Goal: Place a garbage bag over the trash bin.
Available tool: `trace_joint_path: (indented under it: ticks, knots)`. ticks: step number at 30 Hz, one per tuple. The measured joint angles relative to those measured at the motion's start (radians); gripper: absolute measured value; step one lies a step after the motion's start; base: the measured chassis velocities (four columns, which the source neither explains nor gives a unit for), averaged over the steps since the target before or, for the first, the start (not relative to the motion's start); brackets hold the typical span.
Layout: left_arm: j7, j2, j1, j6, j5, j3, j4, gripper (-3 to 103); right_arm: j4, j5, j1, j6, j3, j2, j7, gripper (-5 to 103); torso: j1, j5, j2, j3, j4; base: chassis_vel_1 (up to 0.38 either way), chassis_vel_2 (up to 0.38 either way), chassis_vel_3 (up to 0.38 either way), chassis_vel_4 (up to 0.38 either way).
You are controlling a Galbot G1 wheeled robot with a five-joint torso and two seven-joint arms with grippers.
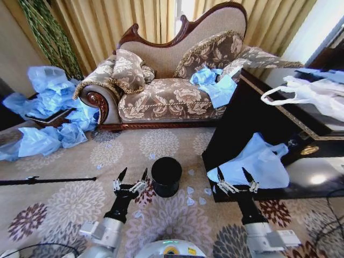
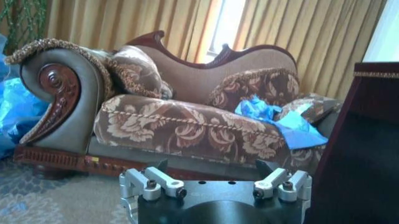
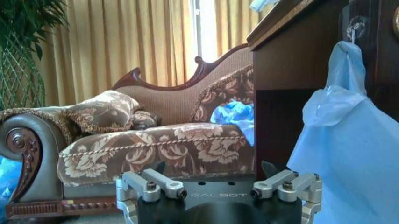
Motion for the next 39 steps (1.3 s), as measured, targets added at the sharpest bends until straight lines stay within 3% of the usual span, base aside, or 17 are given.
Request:
trace_joint_path:
  ticks: [25,35,37,39]
  knots:
    - [0.004,-0.021,0.026,-0.018,0.037,0.023,0.0,97,-0.023,-0.003,0.005,0.013,-0.003,-0.01,0.015,100,0.0,0.0,0.0,0.0,0.0001,0.0,0.0,0.0,0.0]
    - [0.002,0.028,0.009,0.021,0.008,0.066,0.042,95,-0.037,-0.036,-0.011,0.045,0.004,-0.022,0.042,100,0.0,-0.0001,0.0,0.0,-0.0002,0.0,0.0,0.0,0.0]
    - [0.013,0.043,-0.003,0.04,0.007,0.089,0.051,94,-0.042,-0.043,-0.023,0.082,-0.003,-0.042,0.038,100,0.0,0.0002,0.0,0.0,0.0008,0.0,0.0,0.0,0.0]
    - [0.016,0.053,-0.015,0.045,0.004,0.096,0.056,94,-0.045,-0.048,-0.03,0.096,-0.004,-0.043,0.037,100,0.0,0.0002,0.0,0.0,0.0002,0.0,0.0,0.0,0.0]
